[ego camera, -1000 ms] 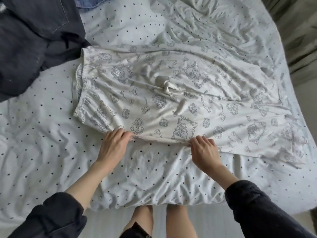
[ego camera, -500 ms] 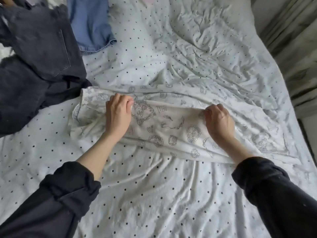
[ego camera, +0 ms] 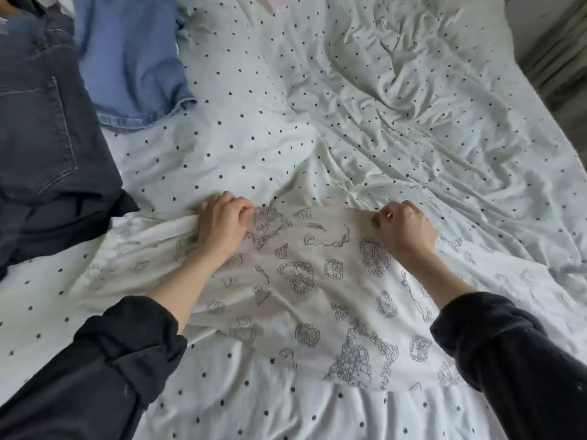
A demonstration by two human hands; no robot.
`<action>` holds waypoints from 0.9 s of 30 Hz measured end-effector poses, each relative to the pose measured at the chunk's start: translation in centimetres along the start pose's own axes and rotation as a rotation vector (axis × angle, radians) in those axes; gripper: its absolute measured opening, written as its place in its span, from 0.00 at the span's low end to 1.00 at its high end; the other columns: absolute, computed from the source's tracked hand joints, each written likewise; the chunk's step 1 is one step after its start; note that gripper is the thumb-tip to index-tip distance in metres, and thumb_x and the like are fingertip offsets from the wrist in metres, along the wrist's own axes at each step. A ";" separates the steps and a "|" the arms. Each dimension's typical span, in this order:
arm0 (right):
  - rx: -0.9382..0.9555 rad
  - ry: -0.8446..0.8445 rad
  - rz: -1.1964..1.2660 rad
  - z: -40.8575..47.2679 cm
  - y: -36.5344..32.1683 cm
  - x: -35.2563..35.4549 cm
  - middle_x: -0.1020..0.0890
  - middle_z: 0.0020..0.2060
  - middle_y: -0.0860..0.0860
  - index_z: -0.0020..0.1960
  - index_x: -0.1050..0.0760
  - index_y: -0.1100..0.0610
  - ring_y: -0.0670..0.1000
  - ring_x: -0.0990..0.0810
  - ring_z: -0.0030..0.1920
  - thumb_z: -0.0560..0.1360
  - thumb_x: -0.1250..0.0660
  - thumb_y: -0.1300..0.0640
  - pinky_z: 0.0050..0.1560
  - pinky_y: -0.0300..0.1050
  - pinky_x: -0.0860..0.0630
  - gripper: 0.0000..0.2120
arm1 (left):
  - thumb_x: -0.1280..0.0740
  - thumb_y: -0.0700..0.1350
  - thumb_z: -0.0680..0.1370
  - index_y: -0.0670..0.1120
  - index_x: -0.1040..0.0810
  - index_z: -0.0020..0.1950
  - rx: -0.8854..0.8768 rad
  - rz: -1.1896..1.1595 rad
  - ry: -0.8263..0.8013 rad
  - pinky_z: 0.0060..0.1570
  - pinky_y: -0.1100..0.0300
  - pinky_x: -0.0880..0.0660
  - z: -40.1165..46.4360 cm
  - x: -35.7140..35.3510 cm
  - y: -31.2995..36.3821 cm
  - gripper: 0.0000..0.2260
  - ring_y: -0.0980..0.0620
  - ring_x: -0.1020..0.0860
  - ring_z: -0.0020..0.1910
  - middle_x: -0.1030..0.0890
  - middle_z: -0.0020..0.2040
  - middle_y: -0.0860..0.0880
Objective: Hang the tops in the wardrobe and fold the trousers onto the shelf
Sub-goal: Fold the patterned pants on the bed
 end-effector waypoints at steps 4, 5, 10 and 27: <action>0.027 0.013 -0.005 -0.2 0.2 -0.9 0.22 0.51 0.57 0.53 0.23 0.61 0.57 0.25 0.47 0.80 0.39 0.54 0.43 0.47 0.30 0.12 | 0.36 0.43 0.78 0.48 0.19 0.51 0.128 -0.036 -0.023 0.56 0.51 0.40 -0.2 -0.7 -0.3 0.07 0.44 0.28 0.58 0.21 0.51 0.46; 0.027 0.017 -0.007 -0.4 0.5 -0.7 0.22 0.52 0.57 0.54 0.23 0.61 0.58 0.24 0.51 0.80 0.39 0.53 0.47 0.49 0.30 0.12 | 0.37 0.42 0.78 0.47 0.19 0.52 0.136 -0.047 -0.021 0.58 0.51 0.41 -0.2 -0.5 0.4 0.08 0.43 0.28 0.59 0.22 0.53 0.45; 0.069 0.044 -0.021 -3.2 1.8 1.1 0.23 0.56 0.57 0.60 0.26 0.59 0.59 0.27 0.58 0.80 0.41 0.50 0.58 0.55 0.36 0.16 | 0.37 0.35 0.76 0.44 0.20 0.56 -0.051 -0.136 -0.004 0.58 0.48 0.35 -1.8 0.7 6.5 0.11 0.43 0.25 0.55 0.23 0.54 0.44; -0.040 -0.061 -0.229 -20.8 22.5 2.4 0.31 0.69 0.59 0.68 0.32 0.57 0.61 0.32 0.68 0.64 0.28 0.37 0.62 0.67 0.36 0.39 | 0.57 0.59 0.75 0.47 0.30 0.70 -0.559 0.305 -0.409 0.68 0.30 0.55 -15.0 -8.0 28.9 0.31 0.41 0.40 0.74 0.33 0.71 0.40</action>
Point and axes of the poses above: each hand's wrist, its own z-axis towards the middle knuckle, its own x-axis out of the back of the hand, y = z × x, the point moved 6 cm from there along z, towards the middle knuckle
